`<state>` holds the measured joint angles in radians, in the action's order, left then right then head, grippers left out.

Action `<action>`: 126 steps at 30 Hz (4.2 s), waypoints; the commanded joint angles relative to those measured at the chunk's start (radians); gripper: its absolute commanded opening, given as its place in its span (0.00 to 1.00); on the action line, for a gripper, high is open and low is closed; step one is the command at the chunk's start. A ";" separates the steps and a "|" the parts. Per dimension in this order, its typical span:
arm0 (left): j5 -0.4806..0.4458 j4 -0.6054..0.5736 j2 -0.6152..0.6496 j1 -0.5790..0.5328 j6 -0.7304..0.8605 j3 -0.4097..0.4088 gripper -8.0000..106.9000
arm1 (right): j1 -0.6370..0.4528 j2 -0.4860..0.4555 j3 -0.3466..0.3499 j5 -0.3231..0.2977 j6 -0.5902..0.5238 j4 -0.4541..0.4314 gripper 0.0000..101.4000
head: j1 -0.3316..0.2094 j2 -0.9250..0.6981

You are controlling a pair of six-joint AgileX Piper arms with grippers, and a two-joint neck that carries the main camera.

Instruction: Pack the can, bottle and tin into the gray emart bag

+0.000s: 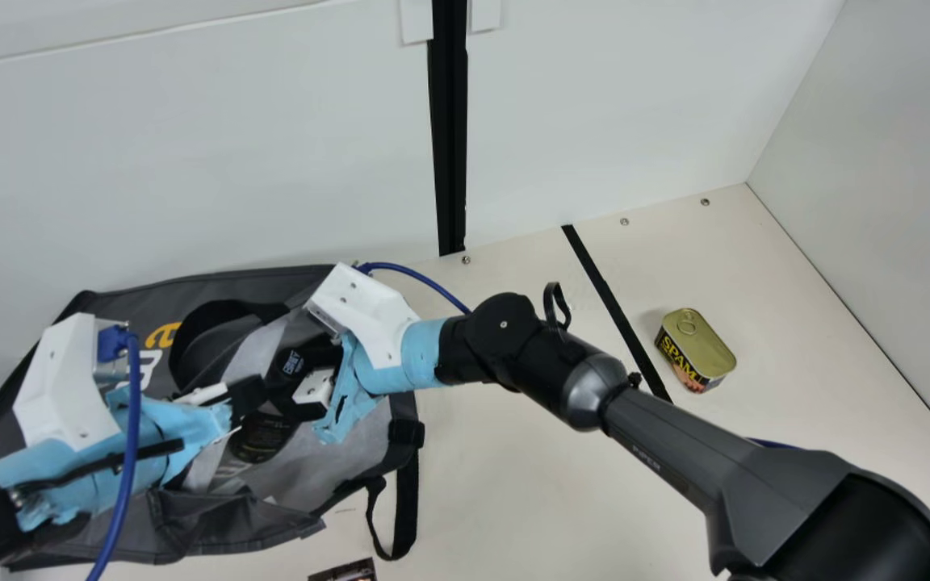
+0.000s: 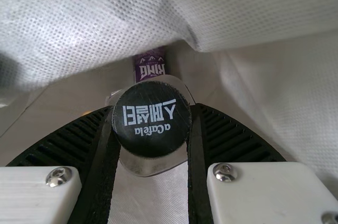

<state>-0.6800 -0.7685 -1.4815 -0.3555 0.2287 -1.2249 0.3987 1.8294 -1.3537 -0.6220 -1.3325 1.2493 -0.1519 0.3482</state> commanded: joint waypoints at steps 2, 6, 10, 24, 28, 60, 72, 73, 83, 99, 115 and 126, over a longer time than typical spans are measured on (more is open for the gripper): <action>0.000 0.000 0.000 0.000 0.000 0.000 0.16 | 0.003 0.002 -0.002 0.001 0.006 -0.003 0.20 | -0.023 0.001; 0.000 0.000 0.000 0.000 0.000 0.000 0.16 | 0.007 0.002 -0.006 0.003 0.012 -0.009 0.33 | -0.023 0.001; 0.000 0.000 0.000 0.000 0.000 0.000 0.16 | 0.009 0.002 -0.007 0.004 0.017 -0.014 0.46 | -0.023 0.001; 0.000 0.000 0.000 0.000 0.000 0.000 0.16 | 0.005 -0.021 0.009 0.002 0.025 -0.026 0.90 | -0.023 0.001; 0.000 0.000 0.000 0.000 0.000 0.000 0.16 | -0.002 -0.036 0.020 -0.002 0.025 -0.030 0.90 | -0.023 0.001; 0.000 0.000 0.000 0.000 0.000 0.000 0.16 | -0.107 -0.283 0.159 -0.030 0.097 -0.124 0.90 | -0.023 0.001; 0.000 0.000 0.000 0.000 0.000 0.000 0.16 | -0.140 -0.385 0.203 -0.020 0.174 -0.218 0.90 | -0.023 0.001; 0.000 0.000 0.000 0.000 0.000 0.000 0.16 | -0.142 -0.394 0.206 -0.020 0.183 -0.229 0.90 | -0.023 0.001; 0.000 0.000 0.000 0.000 0.000 0.000 0.16 | -0.179 -0.485 0.234 -0.025 0.262 -0.322 0.90 | -0.023 0.001; 0.000 0.000 0.000 0.000 0.000 0.000 0.16 | -0.232 -0.626 0.282 -0.034 0.388 -0.458 0.90 | -0.023 0.001; 0.000 0.000 0.000 0.000 0.000 0.000 0.16 | -0.325 -0.757 0.333 -0.040 0.532 -0.607 0.90 | -0.023 0.001; 0.000 0.000 0.000 0.000 0.000 0.000 0.16 | -0.417 -0.843 0.337 -0.085 0.599 -0.685 0.90 | -0.023 0.001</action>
<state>-0.6800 -0.7685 -1.4815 -0.3555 0.2287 -1.2249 -0.0101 0.9925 -1.0149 -0.7057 -0.7380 0.5708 -0.1519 0.3467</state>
